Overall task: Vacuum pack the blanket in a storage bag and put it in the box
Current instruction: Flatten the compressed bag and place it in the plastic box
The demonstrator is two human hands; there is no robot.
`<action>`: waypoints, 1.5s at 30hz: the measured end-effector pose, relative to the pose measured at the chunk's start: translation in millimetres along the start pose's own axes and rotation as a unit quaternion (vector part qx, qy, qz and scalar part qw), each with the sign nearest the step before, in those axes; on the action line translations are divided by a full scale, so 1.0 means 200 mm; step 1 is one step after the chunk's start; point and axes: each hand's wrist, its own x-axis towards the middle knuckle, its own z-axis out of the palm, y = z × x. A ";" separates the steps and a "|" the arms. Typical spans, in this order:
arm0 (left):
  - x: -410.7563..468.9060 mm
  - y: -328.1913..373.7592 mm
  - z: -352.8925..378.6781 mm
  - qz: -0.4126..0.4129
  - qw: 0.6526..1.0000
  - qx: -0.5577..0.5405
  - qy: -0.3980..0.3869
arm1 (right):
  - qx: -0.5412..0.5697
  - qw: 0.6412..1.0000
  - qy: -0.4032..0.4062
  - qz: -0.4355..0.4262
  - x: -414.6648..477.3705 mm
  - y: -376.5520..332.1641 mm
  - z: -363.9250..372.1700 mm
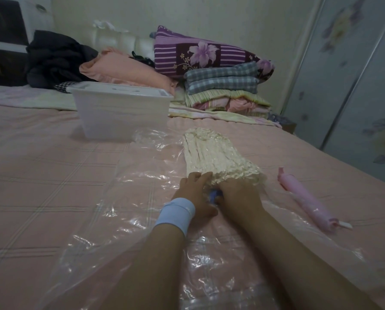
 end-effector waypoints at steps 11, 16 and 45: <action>-0.01 0.03 -0.02 -0.006 0.999 0.046 -0.027 | 0.003 0.999 -0.045 0.004 -0.01 0.01 -0.06; -0.11 0.08 -0.07 -0.013 0.994 0.102 -0.036 | 0.085 0.991 -0.100 0.001 -0.09 0.06 -0.17; -0.63 0.45 -0.44 -0.002 0.936 0.337 0.099 | -0.024 0.973 0.221 -0.061 -0.49 0.16 -0.62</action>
